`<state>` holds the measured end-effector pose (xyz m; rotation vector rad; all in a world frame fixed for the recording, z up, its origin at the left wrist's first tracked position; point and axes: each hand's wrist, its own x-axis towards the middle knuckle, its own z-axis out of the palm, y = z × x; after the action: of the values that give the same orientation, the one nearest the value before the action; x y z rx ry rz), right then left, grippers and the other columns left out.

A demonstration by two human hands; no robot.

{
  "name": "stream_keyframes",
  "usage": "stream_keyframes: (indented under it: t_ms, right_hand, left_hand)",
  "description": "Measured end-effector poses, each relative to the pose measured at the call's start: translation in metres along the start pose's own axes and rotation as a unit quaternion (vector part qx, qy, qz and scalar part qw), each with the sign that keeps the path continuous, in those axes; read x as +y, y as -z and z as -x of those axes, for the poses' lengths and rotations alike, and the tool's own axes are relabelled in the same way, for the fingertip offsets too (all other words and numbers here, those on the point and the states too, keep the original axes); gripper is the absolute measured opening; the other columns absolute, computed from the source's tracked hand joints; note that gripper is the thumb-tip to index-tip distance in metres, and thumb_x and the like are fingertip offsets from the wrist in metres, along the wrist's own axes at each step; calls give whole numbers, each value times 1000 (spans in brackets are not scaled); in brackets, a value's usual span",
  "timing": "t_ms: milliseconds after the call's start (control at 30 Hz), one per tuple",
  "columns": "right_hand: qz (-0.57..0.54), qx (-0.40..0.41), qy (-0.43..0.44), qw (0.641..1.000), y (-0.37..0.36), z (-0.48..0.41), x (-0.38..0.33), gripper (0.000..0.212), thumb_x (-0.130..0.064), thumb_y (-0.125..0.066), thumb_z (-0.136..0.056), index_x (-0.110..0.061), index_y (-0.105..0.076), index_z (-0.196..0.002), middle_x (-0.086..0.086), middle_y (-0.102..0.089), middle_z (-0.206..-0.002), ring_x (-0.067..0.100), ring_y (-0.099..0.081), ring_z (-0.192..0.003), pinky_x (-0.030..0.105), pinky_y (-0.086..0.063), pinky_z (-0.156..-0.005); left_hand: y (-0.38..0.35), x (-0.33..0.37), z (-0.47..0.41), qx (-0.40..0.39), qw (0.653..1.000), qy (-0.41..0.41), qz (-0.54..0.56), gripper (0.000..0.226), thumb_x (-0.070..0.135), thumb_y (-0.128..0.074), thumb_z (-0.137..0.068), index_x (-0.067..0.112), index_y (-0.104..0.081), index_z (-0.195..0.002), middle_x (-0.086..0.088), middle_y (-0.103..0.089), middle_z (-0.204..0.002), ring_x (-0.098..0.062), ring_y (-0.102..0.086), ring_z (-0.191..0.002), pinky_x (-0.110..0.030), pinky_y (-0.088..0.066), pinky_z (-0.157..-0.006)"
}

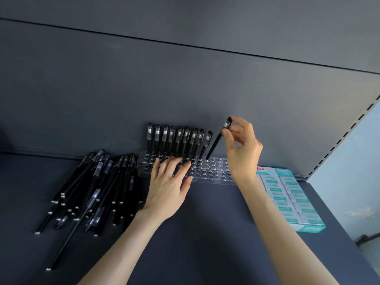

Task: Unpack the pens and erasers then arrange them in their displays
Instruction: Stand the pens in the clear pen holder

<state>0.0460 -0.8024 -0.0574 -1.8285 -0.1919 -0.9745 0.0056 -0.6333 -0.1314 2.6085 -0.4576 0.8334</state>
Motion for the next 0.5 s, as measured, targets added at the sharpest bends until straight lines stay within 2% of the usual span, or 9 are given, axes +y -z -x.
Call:
stream_keyframes:
  t_ms: [133,233,500]
  right_hand:
    - [21,-28,-9,999,-5,5,7,26,-7,-61,-88,-16,-59,-113,-3,-67,-88,3,-64,-78,10,-46,-78]
    - [48,-50,0,998,-10,12,11,26,-6,-62,-87,-13,-60,-113,-6,-64,-87,6,-63,-77,11,-48,-77]
    - [61,-64,-12,996,-7,11,10,26,-4,-62,-87,-11,-60,-112,-5,-62,-85,12,-62,-77,17,-48,-75]
  left_hand:
    - [-1,-1,0,0,1000,1,1,36,21,-72,-83,11,-67,-117,-9,-63,-116,-31,-59,-113,-57,-30,-105]
    - [-2,-1,0,-1,1000,2,0,37,21,-72,-83,11,-66,-118,-9,-63,-117,-32,-59,-113,-56,-30,-106]
    - [-1,0,0,-8,1000,7,5,36,20,-71,-83,12,-66,-118,-9,-63,-118,-32,-58,-114,-55,-29,-106]
